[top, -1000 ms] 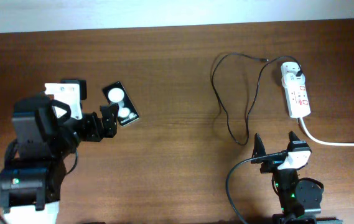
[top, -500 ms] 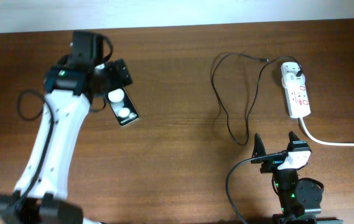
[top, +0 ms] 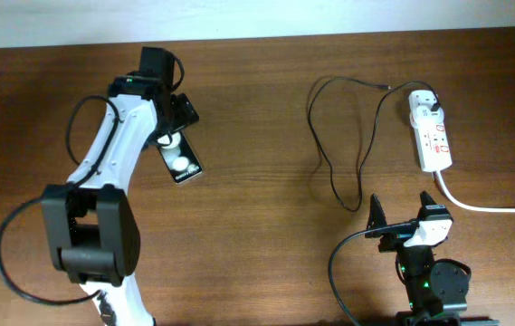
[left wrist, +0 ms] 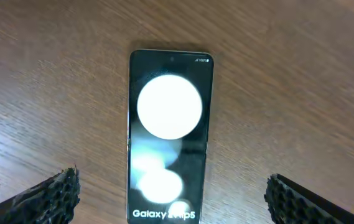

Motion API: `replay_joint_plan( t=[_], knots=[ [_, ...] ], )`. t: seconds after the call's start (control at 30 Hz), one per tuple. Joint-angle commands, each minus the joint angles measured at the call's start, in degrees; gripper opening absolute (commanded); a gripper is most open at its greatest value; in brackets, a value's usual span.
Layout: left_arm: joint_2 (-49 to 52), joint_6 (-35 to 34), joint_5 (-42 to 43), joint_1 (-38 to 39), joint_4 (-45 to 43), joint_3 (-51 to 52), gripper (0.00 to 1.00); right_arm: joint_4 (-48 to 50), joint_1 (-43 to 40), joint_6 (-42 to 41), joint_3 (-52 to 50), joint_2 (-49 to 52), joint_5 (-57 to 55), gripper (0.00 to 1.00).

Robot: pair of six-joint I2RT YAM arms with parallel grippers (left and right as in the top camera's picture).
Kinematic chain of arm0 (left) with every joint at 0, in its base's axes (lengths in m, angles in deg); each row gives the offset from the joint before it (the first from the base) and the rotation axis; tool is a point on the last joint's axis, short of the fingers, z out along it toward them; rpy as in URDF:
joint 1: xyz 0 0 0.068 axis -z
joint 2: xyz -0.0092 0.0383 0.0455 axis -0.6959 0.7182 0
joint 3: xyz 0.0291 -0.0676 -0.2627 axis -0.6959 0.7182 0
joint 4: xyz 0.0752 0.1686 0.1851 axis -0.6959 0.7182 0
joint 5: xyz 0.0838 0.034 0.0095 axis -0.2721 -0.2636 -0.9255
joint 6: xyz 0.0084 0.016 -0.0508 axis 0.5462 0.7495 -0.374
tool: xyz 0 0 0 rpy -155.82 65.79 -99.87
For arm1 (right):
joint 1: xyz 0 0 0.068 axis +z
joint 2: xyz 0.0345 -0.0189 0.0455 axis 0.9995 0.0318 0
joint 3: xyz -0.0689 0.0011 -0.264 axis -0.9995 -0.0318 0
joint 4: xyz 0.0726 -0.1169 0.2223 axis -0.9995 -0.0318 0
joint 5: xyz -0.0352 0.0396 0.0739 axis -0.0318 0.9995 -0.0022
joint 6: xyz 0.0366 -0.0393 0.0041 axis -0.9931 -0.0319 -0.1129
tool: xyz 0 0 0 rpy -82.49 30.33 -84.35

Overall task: Plug charger to phone and switch on socket
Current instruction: 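Move the left gripper over the black phone and grasp it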

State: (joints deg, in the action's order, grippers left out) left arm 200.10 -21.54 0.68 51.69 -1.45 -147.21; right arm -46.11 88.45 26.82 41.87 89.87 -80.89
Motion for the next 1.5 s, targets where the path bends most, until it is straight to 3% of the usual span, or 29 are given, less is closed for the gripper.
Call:
replay_joint_plan(
  t=[0.0, 0.3, 0.8, 1.03, 1.1, 1.2, 1.37, 1.47],
  knots=[
    [2.8, -0.8, -0.4, -0.2, -1.1, -1.0, 0.99, -0.3, 0.5, 0.2, -0.3, -0.4, -0.3, 0.99],
    [10.7, -0.8, -0.4, -0.2, -3.2, -1.0, 0.99, -0.3, 0.5, 0.2, -0.3, -0.4, -0.3, 0.99],
    [10.9, -0.7, 0.4, -0.3, -4.3, 4.5, 1.00, -0.3, 0.5, 0.2, -0.3, -0.4, -0.3, 0.99],
    [10.9, 2.4, 1.8, -1.6, -5.5, 5.5, 0.96, -0.3, 0.5, 0.2, -0.3, -0.4, -0.3, 0.98],
    [10.9, 4.8, 8.4, -3.8, -9.1, 8.6, 0.96, -0.3, 0.5, 0.2, -0.3, -0.4, -0.3, 0.99],
    [10.9, 6.0, 8.7, -4.3, -9.8, 10.1, 0.95, -0.3, 0.5, 0.2, -0.3, -0.4, -0.3, 0.98],
    [10.9, 6.0, 8.7, -4.3, -9.2, 10.1, 0.84, -0.3, 0.5, 0.2, -0.3, -0.4, -0.3, 0.99],
    [10.9, 6.0, 9.5, -4.3, -9.0, 10.1, 0.84, -0.3, 0.5, 0.2, -0.3, -0.4, -0.3, 0.99]
  ],
)
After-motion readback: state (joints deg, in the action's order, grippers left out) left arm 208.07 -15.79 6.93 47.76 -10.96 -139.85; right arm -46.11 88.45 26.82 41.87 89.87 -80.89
